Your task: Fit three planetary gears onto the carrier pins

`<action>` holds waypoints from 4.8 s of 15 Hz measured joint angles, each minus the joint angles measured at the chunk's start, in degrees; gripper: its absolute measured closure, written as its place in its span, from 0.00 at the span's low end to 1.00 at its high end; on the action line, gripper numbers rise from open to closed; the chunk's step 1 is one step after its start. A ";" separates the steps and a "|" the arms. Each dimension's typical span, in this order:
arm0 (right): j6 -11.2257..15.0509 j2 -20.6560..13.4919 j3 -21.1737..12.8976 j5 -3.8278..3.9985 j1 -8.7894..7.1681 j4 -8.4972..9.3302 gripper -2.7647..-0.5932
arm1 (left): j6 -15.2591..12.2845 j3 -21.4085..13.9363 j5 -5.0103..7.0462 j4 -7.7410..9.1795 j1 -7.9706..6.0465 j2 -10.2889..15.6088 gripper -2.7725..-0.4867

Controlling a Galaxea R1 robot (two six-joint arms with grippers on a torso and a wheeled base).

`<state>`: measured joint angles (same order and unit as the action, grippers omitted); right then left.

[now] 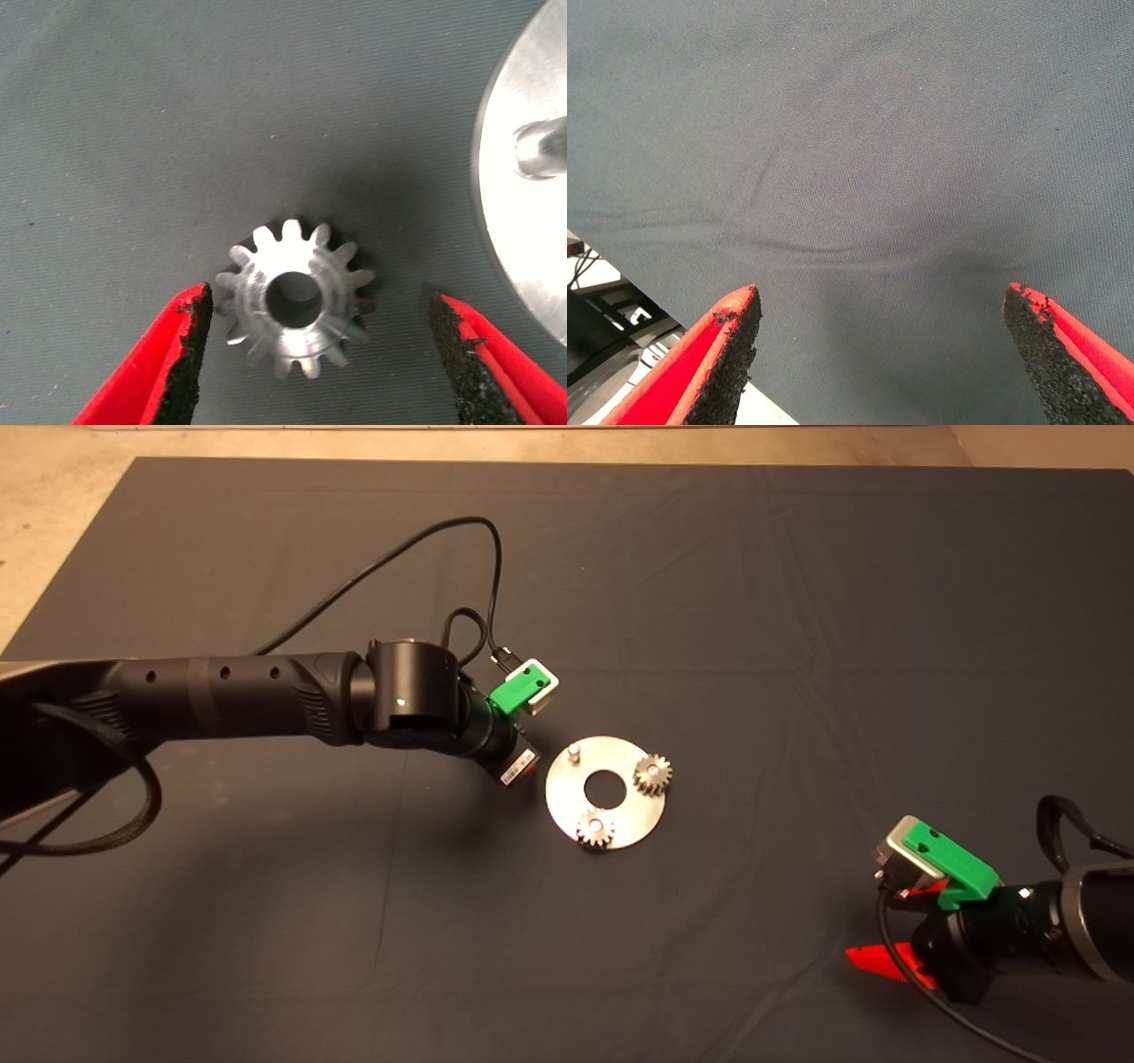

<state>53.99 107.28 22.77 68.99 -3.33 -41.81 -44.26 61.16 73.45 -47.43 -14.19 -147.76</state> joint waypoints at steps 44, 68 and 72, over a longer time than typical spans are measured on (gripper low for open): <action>-1.96 -2.38 0.02 0.00 0.02 0.00 0.34 | 1.38 -5.71 6.42 -0.69 -3.51 -0.06 0.96; -2.07 -2.18 0.02 -0.46 0.00 0.00 0.34 | -0.46 -6.92 12.47 -0.81 -3.92 -8.56 0.97; -2.07 -2.18 0.02 -0.46 0.00 0.00 0.34 | -0.49 -6.92 12.21 -1.24 -3.91 -8.61 0.97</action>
<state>51.92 105.10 22.78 68.52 -3.33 -41.81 -44.75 54.24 85.66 -48.68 -18.10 -156.37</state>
